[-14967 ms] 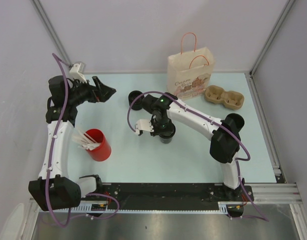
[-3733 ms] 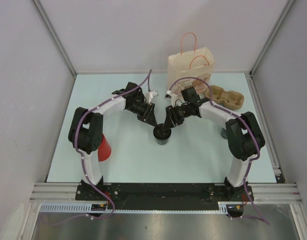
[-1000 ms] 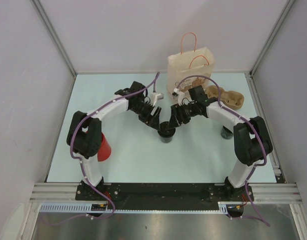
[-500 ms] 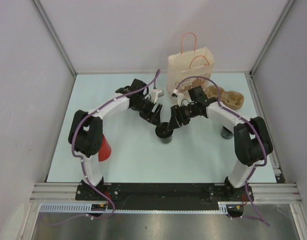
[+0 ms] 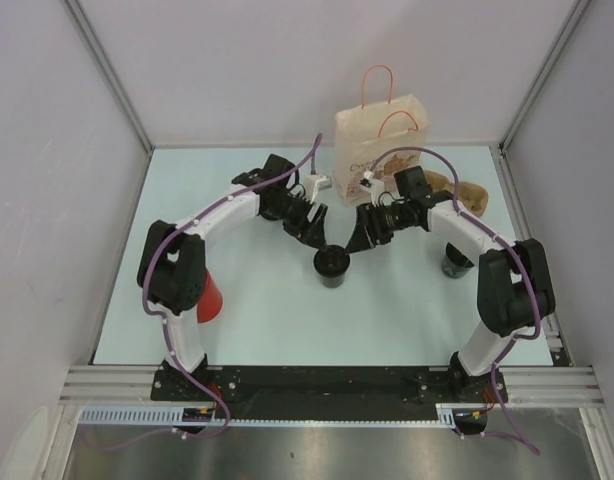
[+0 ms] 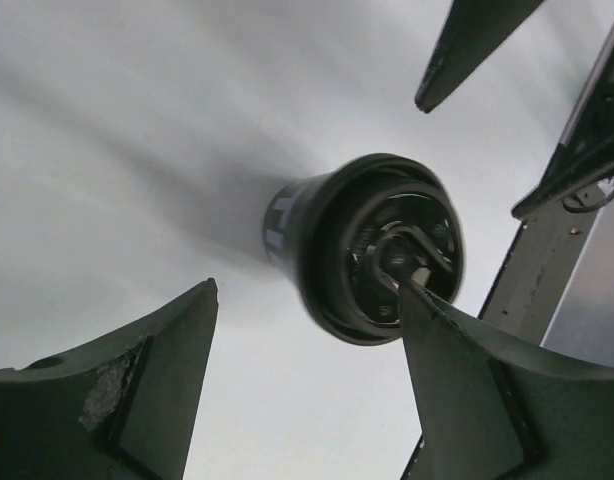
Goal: Pack the takeout coffee
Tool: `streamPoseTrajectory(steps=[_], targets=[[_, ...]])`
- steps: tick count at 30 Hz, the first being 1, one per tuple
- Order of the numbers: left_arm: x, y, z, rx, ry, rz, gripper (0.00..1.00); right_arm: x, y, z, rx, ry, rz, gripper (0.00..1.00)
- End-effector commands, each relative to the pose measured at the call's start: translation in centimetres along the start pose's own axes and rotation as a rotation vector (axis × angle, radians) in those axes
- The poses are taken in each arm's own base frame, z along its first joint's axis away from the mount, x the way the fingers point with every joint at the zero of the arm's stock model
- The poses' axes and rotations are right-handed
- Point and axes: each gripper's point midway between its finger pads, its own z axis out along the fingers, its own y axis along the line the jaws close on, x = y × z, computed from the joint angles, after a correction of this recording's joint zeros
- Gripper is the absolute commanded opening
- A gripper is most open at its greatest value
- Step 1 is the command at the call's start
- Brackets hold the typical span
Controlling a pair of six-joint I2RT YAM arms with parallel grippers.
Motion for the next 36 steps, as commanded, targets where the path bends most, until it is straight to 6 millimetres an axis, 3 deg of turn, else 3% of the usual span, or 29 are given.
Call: streamPoseTrajectory(steps=[1, 12, 19, 36], targets=[[-2.8, -3.2, -1.2, 0.089, -0.065, 0.077, 0.78, -0.3, -0.4, -1.2, -0.056, -0.028, 0.041, 0.64], [0.0, -3.9, 0.9, 0.114, 0.023, 0.066, 0.78, 0.3, -1.7, -1.0, -0.066, -0.012, 0.086, 0.63], [0.8, -4.1, 1.5, 0.129, 0.045, 0.066, 0.79, 0.7, -2.2, -0.7, -0.073, -0.003, 0.102, 0.63], [2.2, -2.0, 3.3, 0.063, 0.087, 0.034, 0.76, 0.9, -2.4, -0.3, -0.12, 0.002, 0.123, 0.61]])
